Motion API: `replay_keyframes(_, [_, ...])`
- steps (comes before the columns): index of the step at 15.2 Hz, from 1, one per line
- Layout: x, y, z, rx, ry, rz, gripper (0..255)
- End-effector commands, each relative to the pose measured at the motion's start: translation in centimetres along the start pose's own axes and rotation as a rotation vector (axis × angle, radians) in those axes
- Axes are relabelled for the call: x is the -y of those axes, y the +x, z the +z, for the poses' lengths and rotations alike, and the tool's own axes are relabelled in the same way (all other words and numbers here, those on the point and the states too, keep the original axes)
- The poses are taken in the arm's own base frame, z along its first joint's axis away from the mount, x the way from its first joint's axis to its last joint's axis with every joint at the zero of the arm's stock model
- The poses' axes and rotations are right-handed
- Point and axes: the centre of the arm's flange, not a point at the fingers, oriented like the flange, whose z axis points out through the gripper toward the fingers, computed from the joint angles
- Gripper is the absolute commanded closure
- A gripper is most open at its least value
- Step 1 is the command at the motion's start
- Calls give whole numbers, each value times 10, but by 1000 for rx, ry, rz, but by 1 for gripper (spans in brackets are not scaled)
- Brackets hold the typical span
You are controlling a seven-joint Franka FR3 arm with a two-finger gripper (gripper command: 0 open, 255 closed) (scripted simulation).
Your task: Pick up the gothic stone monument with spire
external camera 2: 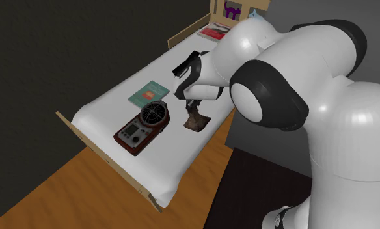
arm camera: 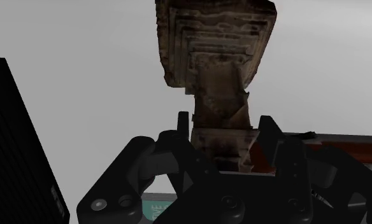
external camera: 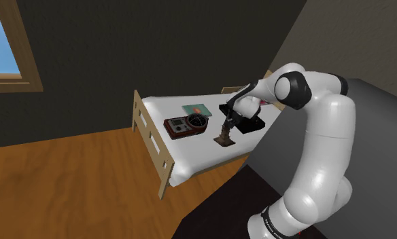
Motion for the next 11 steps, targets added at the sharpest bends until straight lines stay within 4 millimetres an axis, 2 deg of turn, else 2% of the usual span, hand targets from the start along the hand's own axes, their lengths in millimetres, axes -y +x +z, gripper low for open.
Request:
replay_keyframes(1, [0, 1, -12, 0, 0, 0, 255])
replay_keyframes(9, [1, 9, -53, 0, 0, 0, 255])
replay_keyframes(11, [1, 9, -54, 0, 0, 0, 255])
